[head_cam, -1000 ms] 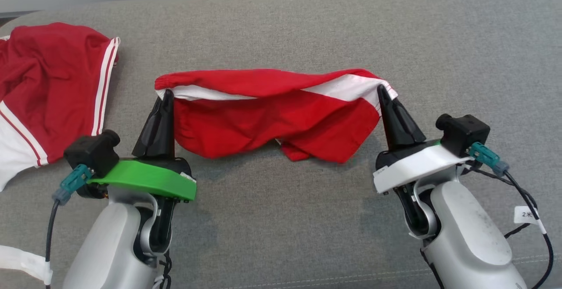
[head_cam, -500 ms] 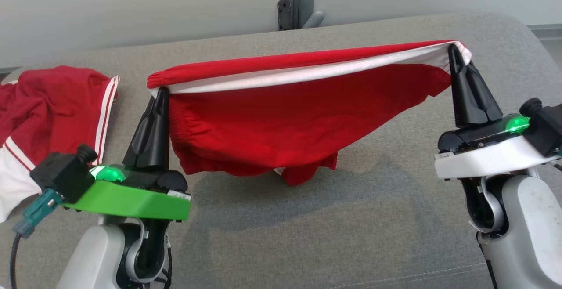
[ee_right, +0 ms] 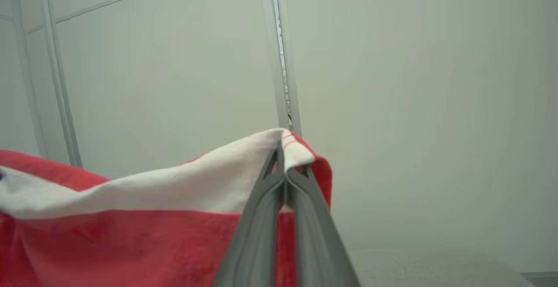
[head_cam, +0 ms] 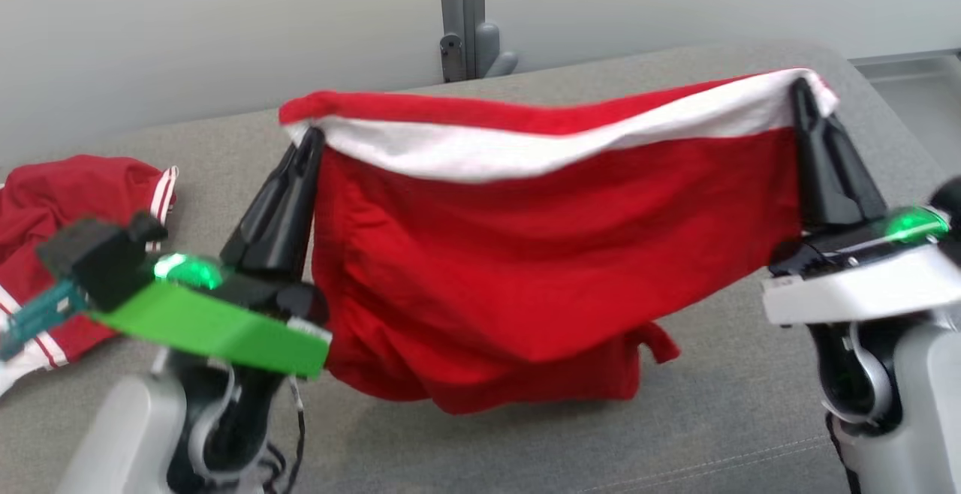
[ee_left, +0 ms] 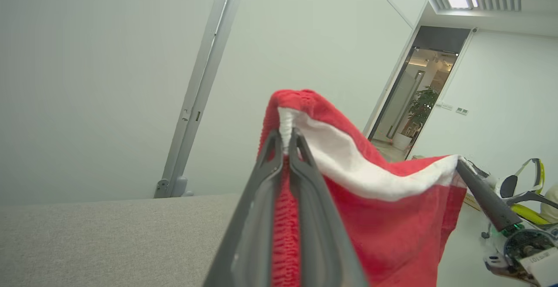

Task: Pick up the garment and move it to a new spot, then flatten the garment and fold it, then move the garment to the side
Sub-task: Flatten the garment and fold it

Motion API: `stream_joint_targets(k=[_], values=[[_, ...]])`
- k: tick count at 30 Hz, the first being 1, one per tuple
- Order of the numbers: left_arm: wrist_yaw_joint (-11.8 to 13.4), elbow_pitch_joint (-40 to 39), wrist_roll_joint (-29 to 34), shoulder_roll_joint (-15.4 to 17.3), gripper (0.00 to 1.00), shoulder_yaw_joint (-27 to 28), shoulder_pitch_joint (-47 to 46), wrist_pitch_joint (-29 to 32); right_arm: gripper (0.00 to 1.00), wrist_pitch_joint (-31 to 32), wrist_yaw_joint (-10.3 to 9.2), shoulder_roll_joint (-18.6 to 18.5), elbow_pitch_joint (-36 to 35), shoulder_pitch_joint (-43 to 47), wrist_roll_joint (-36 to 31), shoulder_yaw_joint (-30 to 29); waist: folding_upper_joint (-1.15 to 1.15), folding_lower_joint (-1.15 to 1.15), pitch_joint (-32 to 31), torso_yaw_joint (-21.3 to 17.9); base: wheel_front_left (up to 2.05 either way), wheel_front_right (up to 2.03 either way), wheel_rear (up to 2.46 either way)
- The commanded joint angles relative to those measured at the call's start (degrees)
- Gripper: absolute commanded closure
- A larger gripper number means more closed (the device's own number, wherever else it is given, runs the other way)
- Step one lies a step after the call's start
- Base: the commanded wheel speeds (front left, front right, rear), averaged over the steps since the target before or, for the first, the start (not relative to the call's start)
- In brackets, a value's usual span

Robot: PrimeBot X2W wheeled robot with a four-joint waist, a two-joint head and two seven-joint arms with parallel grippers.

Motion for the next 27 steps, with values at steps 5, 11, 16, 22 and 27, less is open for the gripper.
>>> stream_joint_targets(k=[5, 11, 16, 22, 27], values=[[-2.5, 9.6, -0.1, 1.0, 1.00, -0.5, -13.9, 5.0, 1.00, 1.3, -0.03, -2.2, 8.4, -12.5, 3.8, 5.1, 0.55, 0.00, 5.4, -0.4, 0.00, 0.00, 0.00], [-3.4, 22.1, 1.0, 0.3, 1.00, 0.3, -30.4, 8.0, 1.00, -0.7, -0.03, -1.5, 21.4, -29.9, 6.1, 8.9, 0.55, 0.00, 11.7, -1.9, 0.00, 0.00, 0.00], [-4.8, 36.9, 5.6, -0.3, 1.00, 0.4, -46.7, 4.9, 1.00, -5.4, -0.04, 0.3, 36.4, -49.2, 6.7, 9.2, 0.55, 0.00, 16.7, -3.2, 0.00, 0.00, 0.00], [-5.7, 50.4, 11.2, -1.2, 1.00, -0.3, -59.4, -3.5, 1.00, -11.9, -0.03, 3.2, 50.0, -63.9, 5.3, 7.7, 0.55, 0.00, 23.0, -4.8, 0.00, 0.00, 0.00], [-7.7, 58.2, 13.7, -0.3, 1.00, -1.8, -63.5, -9.2, 1.00, -13.4, -0.03, 4.4, 54.5, -65.4, 7.0, 11.1, 0.55, 0.00, 30.1, -7.0, 0.00, 0.00, 0.00]])
